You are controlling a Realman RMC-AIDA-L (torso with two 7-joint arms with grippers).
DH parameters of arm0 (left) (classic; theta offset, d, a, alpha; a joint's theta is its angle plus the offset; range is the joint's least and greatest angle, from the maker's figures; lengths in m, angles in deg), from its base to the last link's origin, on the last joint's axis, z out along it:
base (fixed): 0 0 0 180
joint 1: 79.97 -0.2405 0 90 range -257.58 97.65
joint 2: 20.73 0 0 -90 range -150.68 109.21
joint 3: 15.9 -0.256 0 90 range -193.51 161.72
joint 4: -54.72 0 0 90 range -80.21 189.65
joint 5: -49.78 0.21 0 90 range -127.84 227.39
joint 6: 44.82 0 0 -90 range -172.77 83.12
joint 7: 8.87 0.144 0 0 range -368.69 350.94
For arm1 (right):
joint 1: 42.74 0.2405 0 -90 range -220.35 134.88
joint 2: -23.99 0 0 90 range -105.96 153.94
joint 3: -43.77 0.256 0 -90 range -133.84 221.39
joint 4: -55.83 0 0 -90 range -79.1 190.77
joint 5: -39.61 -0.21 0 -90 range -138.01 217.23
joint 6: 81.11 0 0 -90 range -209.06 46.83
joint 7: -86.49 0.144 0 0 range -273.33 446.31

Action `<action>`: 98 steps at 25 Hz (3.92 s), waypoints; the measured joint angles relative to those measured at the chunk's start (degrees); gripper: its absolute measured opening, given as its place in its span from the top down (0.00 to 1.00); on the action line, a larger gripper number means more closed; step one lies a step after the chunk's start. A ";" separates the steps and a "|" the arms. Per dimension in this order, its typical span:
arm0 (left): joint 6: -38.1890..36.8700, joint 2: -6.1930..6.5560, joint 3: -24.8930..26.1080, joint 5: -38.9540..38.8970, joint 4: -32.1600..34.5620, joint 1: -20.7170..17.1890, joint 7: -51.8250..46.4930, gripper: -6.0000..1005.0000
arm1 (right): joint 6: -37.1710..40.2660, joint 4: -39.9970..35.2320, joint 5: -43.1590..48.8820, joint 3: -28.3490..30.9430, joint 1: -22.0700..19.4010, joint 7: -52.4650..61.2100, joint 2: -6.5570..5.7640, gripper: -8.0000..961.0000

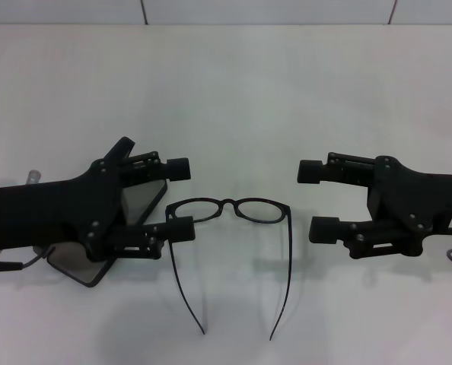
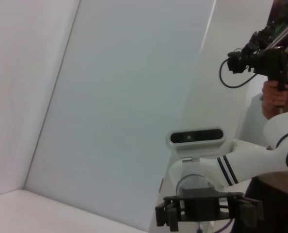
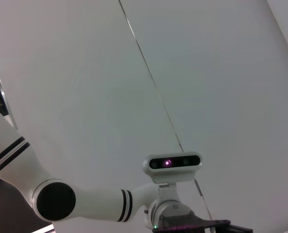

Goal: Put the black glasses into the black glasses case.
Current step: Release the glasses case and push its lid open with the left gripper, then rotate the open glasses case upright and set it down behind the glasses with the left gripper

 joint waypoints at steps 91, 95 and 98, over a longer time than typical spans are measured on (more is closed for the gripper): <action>36.41 -5.12 -39.75 71.86 62.88 8.09 -65.35 0.78 | -2.28 -1.25 13.97 1.73 -2.35 -4.30 5.43 0.11; 45.96 -5.18 -47.45 71.76 58.67 8.88 -58.02 0.78 | -1.97 -1.27 14.59 1.72 -3.15 -4.00 5.78 0.11; 53.46 -5.31 -52.35 71.79 53.92 8.92 -51.37 0.77 | -1.85 -1.20 14.32 2.01 -4.22 -3.99 5.82 0.11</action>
